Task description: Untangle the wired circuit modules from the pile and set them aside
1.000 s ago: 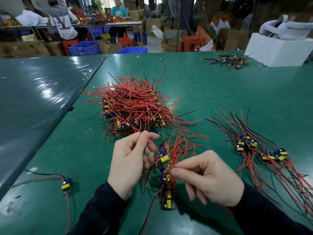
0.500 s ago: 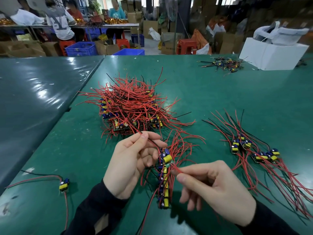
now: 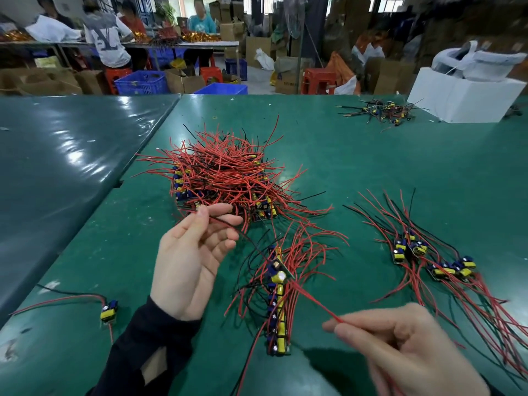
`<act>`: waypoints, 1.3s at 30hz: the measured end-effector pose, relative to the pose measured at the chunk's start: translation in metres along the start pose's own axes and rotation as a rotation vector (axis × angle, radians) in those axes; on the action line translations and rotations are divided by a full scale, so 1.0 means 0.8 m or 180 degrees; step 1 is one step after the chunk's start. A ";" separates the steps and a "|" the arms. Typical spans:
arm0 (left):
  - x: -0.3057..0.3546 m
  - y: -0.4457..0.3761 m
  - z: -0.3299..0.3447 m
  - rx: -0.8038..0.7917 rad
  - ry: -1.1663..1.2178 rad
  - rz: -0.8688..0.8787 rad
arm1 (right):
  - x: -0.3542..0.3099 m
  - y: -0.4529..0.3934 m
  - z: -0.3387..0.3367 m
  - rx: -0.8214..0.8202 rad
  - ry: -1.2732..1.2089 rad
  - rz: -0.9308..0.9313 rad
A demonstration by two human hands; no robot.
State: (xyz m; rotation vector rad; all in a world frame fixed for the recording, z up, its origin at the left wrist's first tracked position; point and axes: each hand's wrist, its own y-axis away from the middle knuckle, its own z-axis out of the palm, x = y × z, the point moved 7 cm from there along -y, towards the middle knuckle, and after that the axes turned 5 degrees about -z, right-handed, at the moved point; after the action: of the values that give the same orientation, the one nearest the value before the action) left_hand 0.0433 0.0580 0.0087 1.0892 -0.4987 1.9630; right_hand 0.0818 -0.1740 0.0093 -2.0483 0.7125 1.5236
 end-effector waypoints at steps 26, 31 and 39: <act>-0.045 0.017 0.024 -0.0001 -0.4899 0.1253 | -0.011 -0.032 -0.129 0.0733 0.2260 -0.0035; -0.061 0.014 0.016 0.0124 -0.5335 0.0816 | 0.066 -0.071 -0.003 -0.0862 0.1040 0.1135; -0.065 0.009 0.014 -0.0112 -0.4331 0.0553 | 0.071 -0.115 0.032 -0.0536 0.0416 0.0557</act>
State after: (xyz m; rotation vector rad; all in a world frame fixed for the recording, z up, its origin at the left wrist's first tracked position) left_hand 0.0583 0.0226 -0.0282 2.3201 -1.3237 1.0445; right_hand 0.1388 -0.0955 -0.0453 -2.2789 0.8593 1.6044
